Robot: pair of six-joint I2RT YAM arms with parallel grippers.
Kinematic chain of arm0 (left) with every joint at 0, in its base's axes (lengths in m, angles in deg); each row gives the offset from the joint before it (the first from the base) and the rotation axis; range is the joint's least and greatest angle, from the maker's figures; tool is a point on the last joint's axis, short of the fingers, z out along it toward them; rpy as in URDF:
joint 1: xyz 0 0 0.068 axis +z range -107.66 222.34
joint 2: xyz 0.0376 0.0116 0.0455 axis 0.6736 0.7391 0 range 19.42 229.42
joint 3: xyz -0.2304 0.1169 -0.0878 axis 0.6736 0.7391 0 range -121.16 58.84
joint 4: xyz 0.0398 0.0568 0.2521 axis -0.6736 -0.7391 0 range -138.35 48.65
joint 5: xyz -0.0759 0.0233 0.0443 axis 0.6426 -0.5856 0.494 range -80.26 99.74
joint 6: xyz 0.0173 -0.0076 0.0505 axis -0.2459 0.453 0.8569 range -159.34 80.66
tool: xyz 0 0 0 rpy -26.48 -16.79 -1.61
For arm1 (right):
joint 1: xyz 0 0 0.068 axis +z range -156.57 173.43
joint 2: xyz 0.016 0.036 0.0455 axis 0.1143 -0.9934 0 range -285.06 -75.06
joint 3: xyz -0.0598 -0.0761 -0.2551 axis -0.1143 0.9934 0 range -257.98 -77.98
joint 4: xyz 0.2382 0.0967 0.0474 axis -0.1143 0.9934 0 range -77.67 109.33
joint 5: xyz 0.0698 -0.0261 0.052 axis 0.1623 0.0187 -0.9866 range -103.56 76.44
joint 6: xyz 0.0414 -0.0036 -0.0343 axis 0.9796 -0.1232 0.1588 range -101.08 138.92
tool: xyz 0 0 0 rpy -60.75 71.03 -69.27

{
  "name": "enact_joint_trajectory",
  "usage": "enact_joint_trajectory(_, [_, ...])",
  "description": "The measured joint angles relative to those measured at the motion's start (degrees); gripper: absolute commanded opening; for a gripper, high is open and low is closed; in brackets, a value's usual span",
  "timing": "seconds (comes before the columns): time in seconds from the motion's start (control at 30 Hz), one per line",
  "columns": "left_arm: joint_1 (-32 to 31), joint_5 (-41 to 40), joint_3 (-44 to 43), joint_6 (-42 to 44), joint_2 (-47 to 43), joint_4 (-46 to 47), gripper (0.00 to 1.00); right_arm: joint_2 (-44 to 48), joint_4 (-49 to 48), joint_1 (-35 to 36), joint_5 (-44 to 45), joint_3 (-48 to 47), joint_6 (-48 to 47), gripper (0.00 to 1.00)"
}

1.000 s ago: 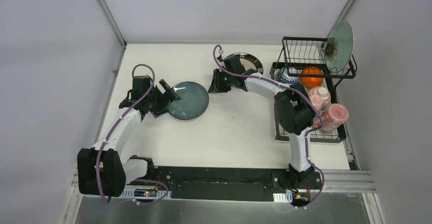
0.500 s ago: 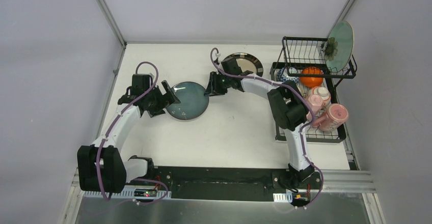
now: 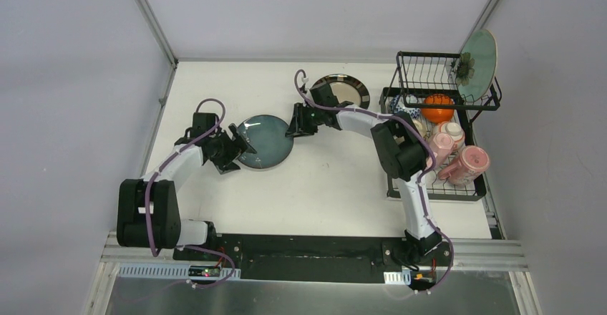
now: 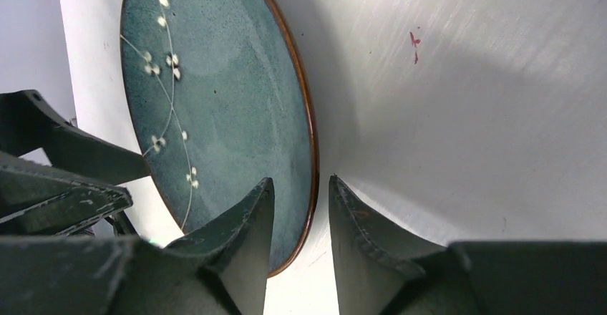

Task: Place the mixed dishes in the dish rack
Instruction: Pick up the plate at the center of the board.

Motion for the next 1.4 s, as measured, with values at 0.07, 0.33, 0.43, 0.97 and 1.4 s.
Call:
enact_joint_trajectory(0.07, [0.87, 0.87, 0.92, -1.57, 1.75, 1.99, 0.78, -0.79, -0.59, 0.0, -0.76, -0.11, 0.2, 0.35])
enact_joint_trajectory(0.33, [4.98, 3.8, 1.81, -4.59, 5.73, 7.13, 0.67, -2.16, -3.74, -0.02, -3.96, -0.07, 1.66, 0.34])
enact_joint_trajectory(0.43, [5.03, 4.15, 2.45, -4.81, 5.73, 8.44, 0.64, -2.47, -4.7, -0.09, -4.42, -0.07, 2.1, 0.33])
enact_joint_trajectory(0.97, [5.03, 4.87, 3.96, -5.81, 5.68, 10.6, 0.68, -3.96, -9.88, -0.81, -7.98, 1.33, 6.84, 0.0])
enact_joint_trajectory(1.4, [5.03, 2.58, -1.97, 0.15, -2.45, -0.09, 0.82, 1.44, -7.28, -1.79, -4.72, 5.09, 6.71, 0.0])
